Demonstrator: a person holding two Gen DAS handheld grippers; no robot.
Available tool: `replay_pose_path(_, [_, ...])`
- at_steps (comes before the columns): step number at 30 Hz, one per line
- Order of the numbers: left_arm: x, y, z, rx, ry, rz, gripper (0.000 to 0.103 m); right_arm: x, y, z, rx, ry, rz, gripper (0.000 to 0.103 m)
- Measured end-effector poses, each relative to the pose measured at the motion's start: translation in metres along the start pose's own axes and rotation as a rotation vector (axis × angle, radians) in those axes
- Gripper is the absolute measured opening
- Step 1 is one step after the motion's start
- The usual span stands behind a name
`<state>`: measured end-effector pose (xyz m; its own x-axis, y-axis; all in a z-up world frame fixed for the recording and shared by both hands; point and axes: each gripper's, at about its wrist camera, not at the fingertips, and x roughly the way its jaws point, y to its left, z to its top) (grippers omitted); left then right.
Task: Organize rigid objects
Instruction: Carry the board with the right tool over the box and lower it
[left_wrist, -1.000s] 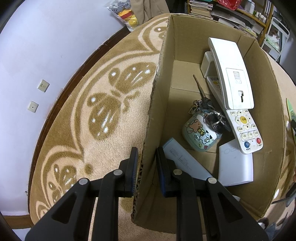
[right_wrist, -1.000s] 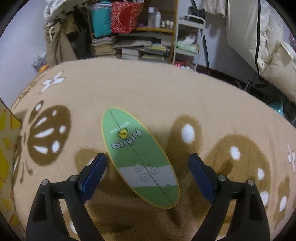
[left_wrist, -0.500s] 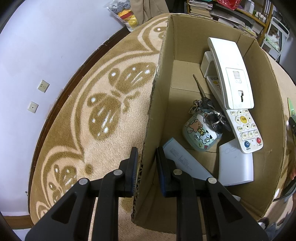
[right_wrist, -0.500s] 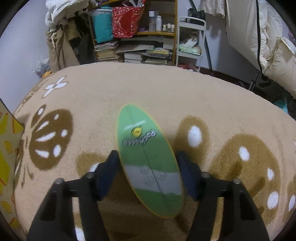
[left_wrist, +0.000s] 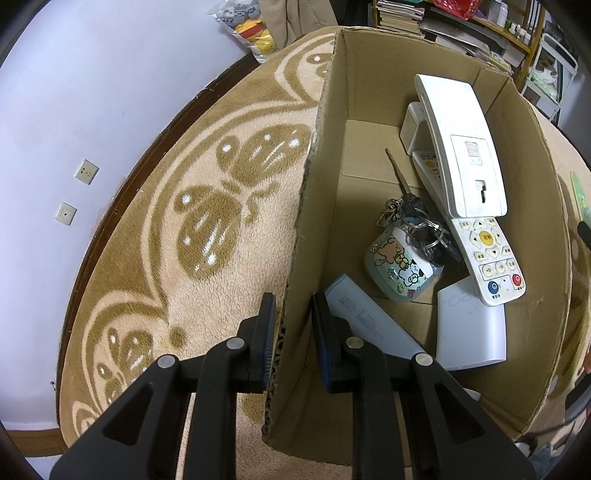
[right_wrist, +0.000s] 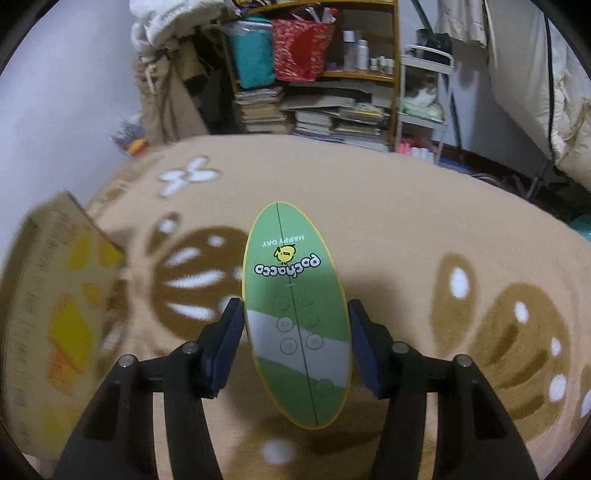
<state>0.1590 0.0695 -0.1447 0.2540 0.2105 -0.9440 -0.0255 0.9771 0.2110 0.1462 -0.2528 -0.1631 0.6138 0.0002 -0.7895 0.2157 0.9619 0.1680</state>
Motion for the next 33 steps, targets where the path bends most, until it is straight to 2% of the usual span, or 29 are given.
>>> replay_pose_path(10, [0.000,0.000,0.000,-0.002,0.000,-0.001,0.020,-0.055,0.061,0.013,-0.092,-0.104,0.152,0.060])
replay_pose_path(17, [0.001,0.000,0.000,0.000,0.000,0.000,0.020,-0.079,0.105,0.005,-0.132,-0.148,0.245,0.060])
replay_pose_path(23, [0.001,-0.001,-0.001,0.001,-0.001,0.001,0.020,-0.084,0.138,-0.009,-0.183,-0.131,0.328,0.060])
replay_pose_path(29, [0.000,-0.001,-0.001,0.000,-0.001,-0.001,0.020,-0.079,0.152,-0.022,-0.199,-0.093,0.400,0.060])
replay_pose_path(33, [0.001,-0.001,-0.001,0.000,-0.001,-0.002,0.020,-0.081,0.158,-0.028,-0.199,-0.103,0.428,0.060])
